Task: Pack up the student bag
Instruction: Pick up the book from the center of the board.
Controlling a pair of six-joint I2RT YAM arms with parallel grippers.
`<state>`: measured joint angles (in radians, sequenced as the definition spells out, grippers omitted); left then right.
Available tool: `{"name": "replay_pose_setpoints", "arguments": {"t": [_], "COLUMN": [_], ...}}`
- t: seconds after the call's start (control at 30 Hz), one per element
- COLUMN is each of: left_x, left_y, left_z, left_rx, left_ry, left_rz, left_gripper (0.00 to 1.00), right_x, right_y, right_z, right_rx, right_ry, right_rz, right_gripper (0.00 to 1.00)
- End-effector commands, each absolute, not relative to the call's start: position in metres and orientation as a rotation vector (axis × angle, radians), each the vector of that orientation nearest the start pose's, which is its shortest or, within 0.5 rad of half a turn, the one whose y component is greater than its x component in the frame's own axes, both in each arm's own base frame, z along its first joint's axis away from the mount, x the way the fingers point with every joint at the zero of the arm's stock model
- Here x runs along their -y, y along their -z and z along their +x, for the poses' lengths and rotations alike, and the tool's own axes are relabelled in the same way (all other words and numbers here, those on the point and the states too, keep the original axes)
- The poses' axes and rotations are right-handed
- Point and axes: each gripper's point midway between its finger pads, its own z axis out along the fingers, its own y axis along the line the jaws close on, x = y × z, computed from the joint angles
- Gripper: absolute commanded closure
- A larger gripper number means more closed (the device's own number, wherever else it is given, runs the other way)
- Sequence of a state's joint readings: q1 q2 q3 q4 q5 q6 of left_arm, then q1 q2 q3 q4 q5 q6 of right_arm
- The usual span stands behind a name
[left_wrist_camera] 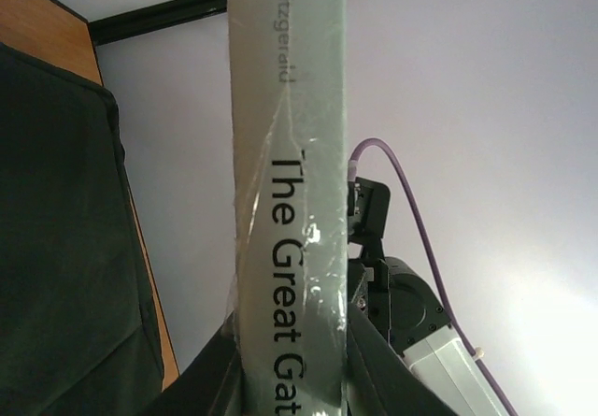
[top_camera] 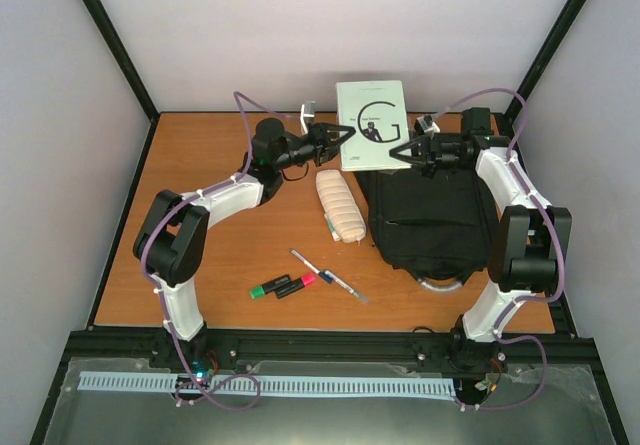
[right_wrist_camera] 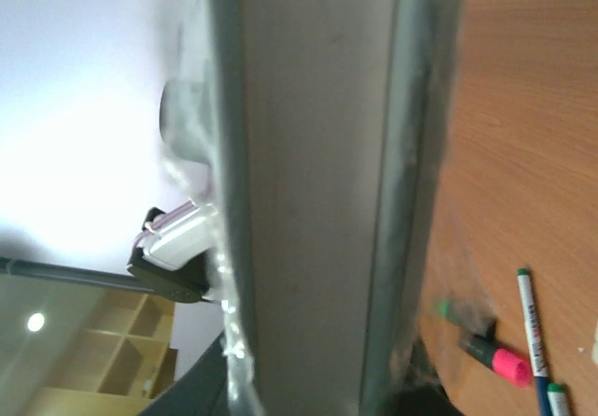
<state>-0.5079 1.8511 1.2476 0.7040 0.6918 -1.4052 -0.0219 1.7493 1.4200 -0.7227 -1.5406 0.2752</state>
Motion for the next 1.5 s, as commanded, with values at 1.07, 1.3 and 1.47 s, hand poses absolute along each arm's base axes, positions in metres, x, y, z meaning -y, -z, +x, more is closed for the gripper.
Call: {"name": "replay_pose_setpoints", "arguments": {"t": [1.07,1.3,1.47], "left_x": [0.386,0.414,0.421], "left_y": [-0.156,-0.118,-0.093], "left_z": [0.436,0.451,0.459], "left_rx": [-2.513,-2.615,-2.657], "left_ry": [1.231,1.090,1.062], "left_rz": [0.035,0.062,0.035], "left_gripper": [0.25,0.28,0.30], "right_x": [-0.003,0.022,0.035], "right_y": [-0.227,-0.222,-0.212], "right_z": [0.330,0.331,0.333], "right_rx": [-2.338,-2.401,-2.520], "right_ry": [-0.243,-0.035,0.007], "right_rz": [-0.489,-0.555,-0.588], "right_gripper": [0.97,0.97,0.97]}}
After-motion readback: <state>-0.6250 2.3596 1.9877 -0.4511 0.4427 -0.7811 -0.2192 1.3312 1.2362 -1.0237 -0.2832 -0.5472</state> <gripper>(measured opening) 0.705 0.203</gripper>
